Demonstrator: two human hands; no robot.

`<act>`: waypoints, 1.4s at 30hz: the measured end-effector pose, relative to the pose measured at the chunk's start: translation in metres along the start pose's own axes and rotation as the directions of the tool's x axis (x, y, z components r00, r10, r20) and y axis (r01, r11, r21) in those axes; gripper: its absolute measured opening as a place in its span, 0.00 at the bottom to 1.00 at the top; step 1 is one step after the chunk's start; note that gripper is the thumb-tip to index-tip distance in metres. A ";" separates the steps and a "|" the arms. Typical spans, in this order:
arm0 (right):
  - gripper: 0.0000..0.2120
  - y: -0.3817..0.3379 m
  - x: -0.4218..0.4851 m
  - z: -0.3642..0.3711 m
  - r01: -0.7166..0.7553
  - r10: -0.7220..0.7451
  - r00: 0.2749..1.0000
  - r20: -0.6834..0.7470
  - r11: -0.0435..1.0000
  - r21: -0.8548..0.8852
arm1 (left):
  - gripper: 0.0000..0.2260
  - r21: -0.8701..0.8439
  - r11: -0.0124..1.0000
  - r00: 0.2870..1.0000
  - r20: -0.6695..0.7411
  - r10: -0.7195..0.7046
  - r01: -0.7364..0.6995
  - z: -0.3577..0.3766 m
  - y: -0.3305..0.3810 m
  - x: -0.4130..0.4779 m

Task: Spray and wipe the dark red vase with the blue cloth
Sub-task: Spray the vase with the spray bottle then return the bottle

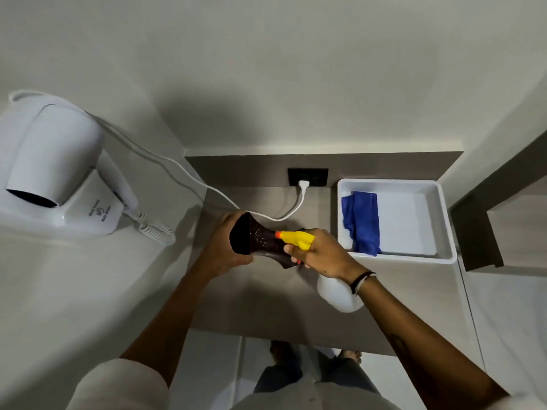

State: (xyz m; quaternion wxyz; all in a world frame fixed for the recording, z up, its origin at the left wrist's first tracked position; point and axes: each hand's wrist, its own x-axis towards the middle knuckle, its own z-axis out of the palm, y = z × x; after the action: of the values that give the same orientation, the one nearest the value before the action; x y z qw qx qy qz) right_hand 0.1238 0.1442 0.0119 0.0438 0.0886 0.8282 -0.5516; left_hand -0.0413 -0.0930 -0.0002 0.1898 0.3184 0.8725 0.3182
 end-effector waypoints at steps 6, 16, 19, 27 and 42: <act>0.17 -0.003 0.004 -0.003 -0.049 0.051 0.999 0.006 0.988 -0.149 | 0.50 0.036 0.999 0.999 0.004 0.033 -0.033 -0.001 0.003 0.000; 0.23 0.021 -0.019 -0.018 -0.281 0.277 0.959 -0.061 0.903 -0.324 | 0.50 -0.013 1.000 0.999 -0.020 -0.029 0.029 -0.007 0.003 -0.011; 0.21 0.026 -0.024 -0.019 -0.288 0.272 0.957 -0.096 0.918 -0.273 | 0.47 -0.094 0.988 0.990 -0.062 -0.129 0.123 -0.006 0.003 -0.016; 0.16 0.012 -0.033 -0.015 -0.155 0.153 0.988 -0.028 0.984 -0.090 | 0.50 -0.438 0.710 0.787 -0.010 -0.616 0.551 -0.003 0.009 -0.014; 0.19 0.013 -0.029 0.003 -0.202 0.210 0.978 -0.006 0.932 -0.301 | 0.53 -0.386 0.822 0.907 0.139 -0.397 0.419 -0.003 0.003 -0.024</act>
State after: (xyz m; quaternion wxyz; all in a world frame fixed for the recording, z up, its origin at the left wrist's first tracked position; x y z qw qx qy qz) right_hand 0.1546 0.1434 0.0043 0.1254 0.1601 0.8877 -0.4131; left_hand -0.0244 -0.1088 0.0074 0.3384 0.0860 0.8293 0.4363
